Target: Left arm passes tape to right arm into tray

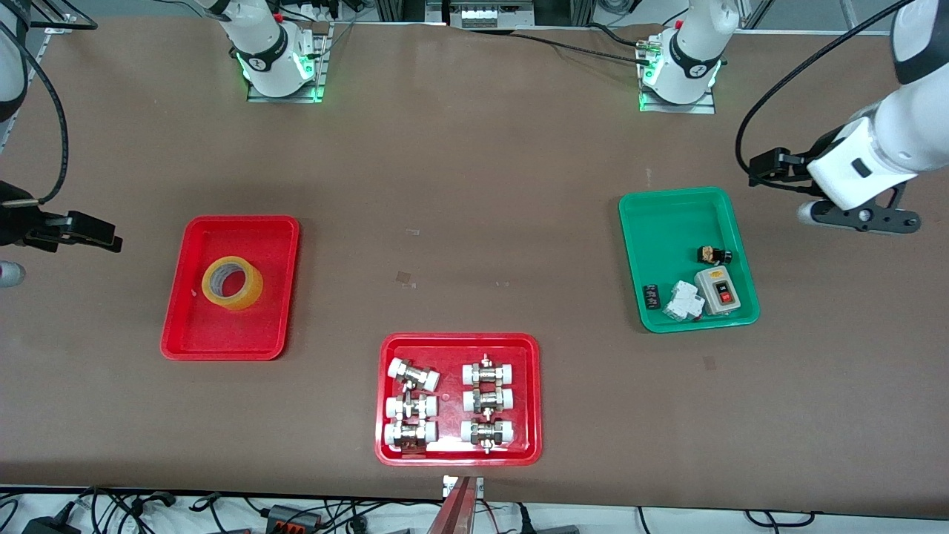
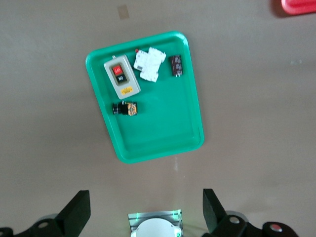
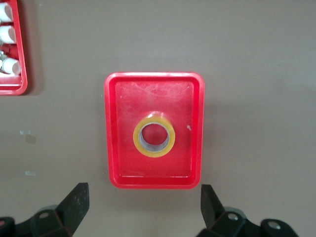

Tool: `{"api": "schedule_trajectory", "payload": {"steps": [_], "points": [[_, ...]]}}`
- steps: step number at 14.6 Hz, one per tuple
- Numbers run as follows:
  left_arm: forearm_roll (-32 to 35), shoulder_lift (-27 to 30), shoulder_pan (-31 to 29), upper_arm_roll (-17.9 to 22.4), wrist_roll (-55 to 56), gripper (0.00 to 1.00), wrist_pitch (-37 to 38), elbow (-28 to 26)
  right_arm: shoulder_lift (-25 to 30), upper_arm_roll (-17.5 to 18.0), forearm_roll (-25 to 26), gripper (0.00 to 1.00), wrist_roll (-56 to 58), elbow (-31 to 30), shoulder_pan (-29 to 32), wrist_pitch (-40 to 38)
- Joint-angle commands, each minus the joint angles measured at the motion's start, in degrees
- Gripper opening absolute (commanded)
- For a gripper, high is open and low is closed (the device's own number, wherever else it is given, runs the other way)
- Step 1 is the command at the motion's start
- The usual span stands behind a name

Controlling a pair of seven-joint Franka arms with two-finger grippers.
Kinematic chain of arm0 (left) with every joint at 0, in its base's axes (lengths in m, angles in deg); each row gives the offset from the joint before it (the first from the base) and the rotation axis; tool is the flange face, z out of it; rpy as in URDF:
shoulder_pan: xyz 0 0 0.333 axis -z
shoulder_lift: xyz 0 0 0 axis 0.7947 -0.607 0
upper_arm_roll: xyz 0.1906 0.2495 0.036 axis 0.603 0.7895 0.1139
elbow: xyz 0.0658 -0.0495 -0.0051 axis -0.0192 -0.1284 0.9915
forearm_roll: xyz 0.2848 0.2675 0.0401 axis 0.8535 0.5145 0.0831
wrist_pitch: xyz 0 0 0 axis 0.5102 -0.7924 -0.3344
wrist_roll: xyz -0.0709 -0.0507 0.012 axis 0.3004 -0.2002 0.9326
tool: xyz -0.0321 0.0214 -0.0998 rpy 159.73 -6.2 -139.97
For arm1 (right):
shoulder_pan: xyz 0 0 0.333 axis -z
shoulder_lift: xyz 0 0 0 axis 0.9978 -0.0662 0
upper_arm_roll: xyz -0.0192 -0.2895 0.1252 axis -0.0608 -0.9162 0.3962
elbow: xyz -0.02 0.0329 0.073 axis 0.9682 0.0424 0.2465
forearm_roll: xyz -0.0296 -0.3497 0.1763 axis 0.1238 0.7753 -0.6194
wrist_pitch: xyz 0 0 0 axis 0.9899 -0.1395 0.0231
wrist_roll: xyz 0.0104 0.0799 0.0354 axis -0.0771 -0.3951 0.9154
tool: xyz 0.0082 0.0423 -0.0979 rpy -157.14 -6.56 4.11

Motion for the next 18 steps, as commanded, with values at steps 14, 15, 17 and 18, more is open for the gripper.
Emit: {"api": "schedule_trajectory", "payload": {"steps": [14,15,17,18], "points": [[0.3,0.9,0.5,1.3,-1.1,1.00,-10.6,2.6,15.3,0.5,1.5,1.00,-1.4,-20.4,0.2,10.4],[-1.5,0.8,0.5,1.3,-1.3,1.00,-11.4,2.1,16.6,0.5,1.5,1.00,-1.4,-23.0,0.2,12.7],[-1.4,0.9,0.4,1.3,-3.3,1.00,-11.1,1.9,19.1,0.5,1.5,1.00,-1.2,-28.2,0.3,16.9],[-1.4,1.0,0.4,0.8,-6.1,1.00,-11.0,1.9,19.0,0.3,1.4,1.00,-0.5,-28.0,0.4,16.4]]}}
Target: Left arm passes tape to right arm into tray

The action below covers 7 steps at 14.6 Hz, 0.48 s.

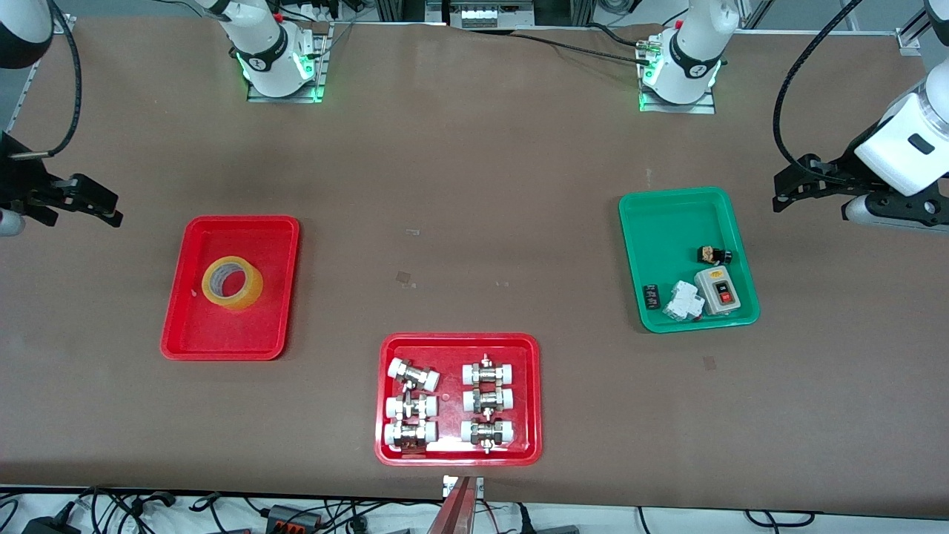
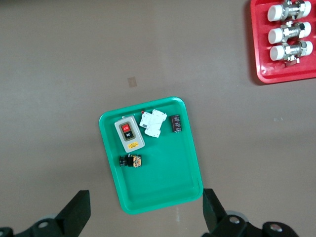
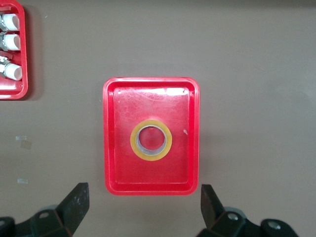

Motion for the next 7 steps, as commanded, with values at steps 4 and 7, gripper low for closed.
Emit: {"api": "schedule_trajectory", "payload": {"steps": [4,7], "points": [[-1.7,0.4,0.2,-0.1,-7.3,1.00,1.1,-0.1,1.8,-0.2,0.1,1.00,-0.3,-1.5,0.2,0.1],[-1.2,0.2,0.3,-0.1,-7.0,1.00,1.1,0.3,1.8,-0.2,-0.2,1.00,-0.5,-1.1,0.1,-1.5]]}}
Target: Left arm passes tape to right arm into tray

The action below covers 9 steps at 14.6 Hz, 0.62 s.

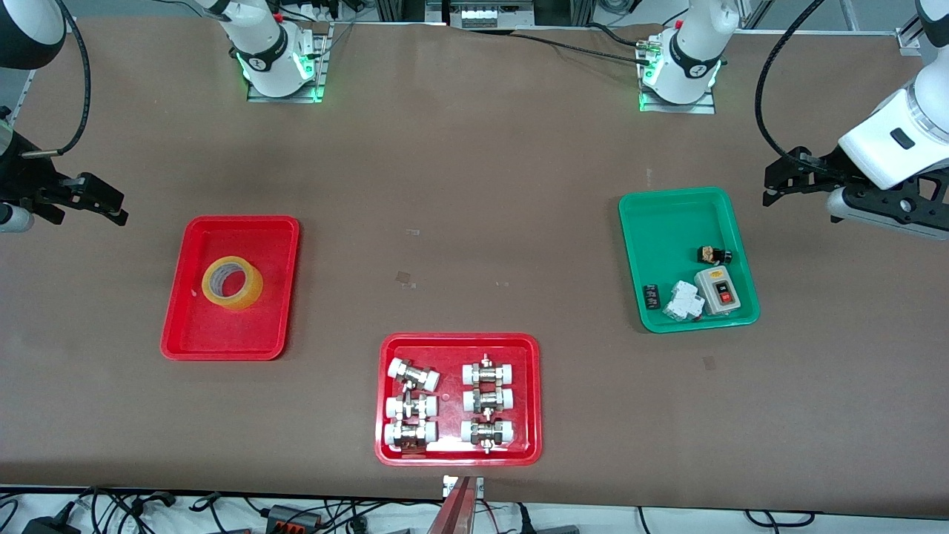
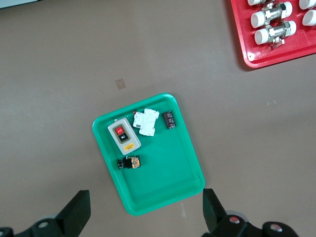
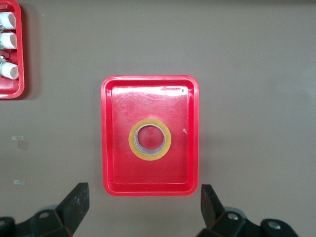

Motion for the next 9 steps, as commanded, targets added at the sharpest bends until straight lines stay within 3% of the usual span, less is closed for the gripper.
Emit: {"api": "schedule_trajectory", "payload": {"steps": [1,9], "points": [[-0.6,0.2,-0.2,0.2,-1.6,1.00,0.7,0.3,0.9,0.0,-0.1,1.00,-0.3,0.8,0.1,-3.4],[-0.3,2.3,-0.9,0.5,-1.6,1.00,4.1,-1.5,1.2,0.5,-1.6,1.00,0.3,0.8,1.2,-5.1]]}}
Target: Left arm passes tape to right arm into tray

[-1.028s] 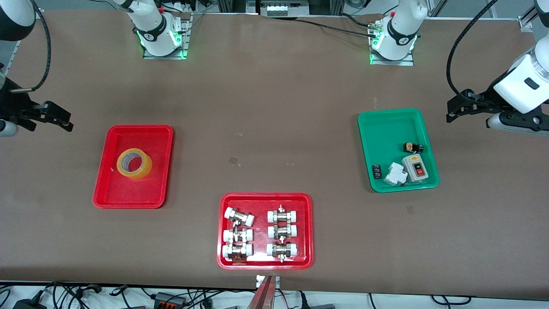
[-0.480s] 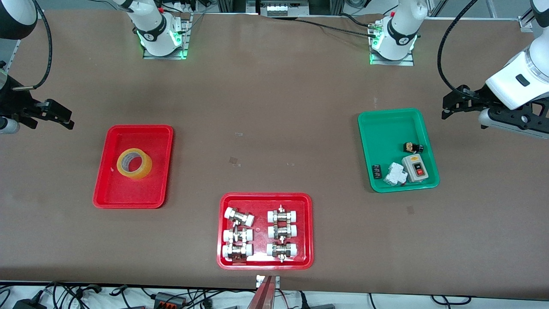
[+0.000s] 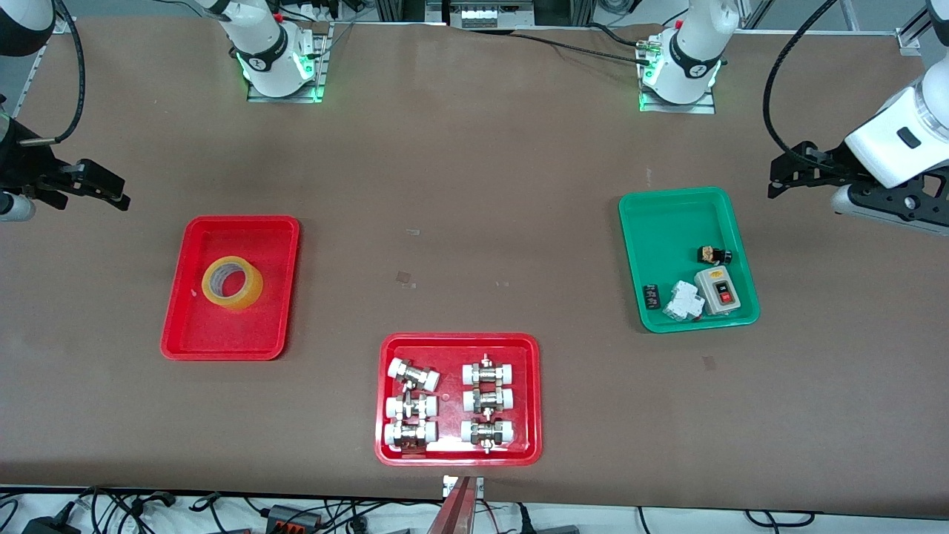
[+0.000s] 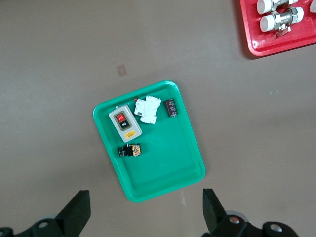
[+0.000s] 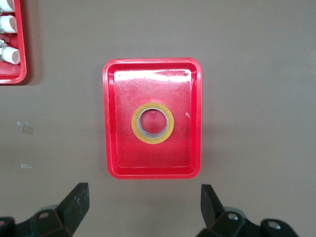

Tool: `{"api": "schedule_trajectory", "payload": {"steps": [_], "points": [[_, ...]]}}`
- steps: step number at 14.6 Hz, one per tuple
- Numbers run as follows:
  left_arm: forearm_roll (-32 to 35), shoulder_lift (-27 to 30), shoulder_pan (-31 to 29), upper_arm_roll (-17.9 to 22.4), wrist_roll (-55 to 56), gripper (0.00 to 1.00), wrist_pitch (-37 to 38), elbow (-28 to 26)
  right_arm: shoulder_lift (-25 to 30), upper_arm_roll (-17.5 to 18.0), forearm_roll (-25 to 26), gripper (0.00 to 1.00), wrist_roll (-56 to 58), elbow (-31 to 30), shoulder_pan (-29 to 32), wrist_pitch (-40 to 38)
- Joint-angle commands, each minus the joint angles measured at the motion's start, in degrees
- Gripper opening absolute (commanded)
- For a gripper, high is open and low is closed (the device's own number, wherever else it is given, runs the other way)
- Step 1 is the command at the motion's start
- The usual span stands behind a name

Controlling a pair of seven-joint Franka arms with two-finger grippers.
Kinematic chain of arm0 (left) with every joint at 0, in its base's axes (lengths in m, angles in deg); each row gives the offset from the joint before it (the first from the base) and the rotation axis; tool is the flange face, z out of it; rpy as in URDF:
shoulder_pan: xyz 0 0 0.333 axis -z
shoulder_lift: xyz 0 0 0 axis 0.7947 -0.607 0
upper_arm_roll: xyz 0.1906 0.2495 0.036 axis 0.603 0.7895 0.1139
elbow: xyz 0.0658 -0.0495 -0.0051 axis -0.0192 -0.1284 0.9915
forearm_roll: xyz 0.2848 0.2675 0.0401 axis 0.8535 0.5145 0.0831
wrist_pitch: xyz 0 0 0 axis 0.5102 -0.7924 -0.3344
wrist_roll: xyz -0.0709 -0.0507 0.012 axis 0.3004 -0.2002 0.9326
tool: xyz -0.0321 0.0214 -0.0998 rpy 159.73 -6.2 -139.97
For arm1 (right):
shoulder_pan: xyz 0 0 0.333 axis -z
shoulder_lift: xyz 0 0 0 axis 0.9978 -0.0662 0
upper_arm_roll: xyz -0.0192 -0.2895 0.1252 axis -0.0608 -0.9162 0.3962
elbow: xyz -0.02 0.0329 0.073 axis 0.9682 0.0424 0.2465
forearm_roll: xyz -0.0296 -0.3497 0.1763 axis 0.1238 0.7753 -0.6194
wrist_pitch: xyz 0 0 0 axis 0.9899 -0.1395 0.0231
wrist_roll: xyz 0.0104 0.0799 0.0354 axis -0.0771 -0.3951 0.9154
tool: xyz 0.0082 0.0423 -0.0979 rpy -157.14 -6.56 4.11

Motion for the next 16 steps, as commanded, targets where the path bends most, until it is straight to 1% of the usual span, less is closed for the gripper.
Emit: {"api": "schedule_trajectory", "payload": {"steps": [1,6,9,16], "points": [[-0.3,2.5,-0.3,0.1,-1.5,1.00,0.7,-2.0,0.5,0.5,-0.4,1.00,0.3,0.2,0.6,-0.3],[-0.4,1.0,-0.2,0.5,-1.4,1.00,0.3,-0.7,1.2,0.3,-0.9,1.00,0.3,-0.3,0.9,-0.8],[-0.4,-0.5,-0.2,0.6,-1.5,1.00,0.5,1.4,1.3,0.3,-0.9,1.00,0.3,-0.3,0.8,-0.9],[-0.3,-0.5,-0.3,0.6,-1.5,1.00,0.8,1.3,1.3,0.4,-0.9,1.00,0.3,-0.2,0.8,-0.9]]}}
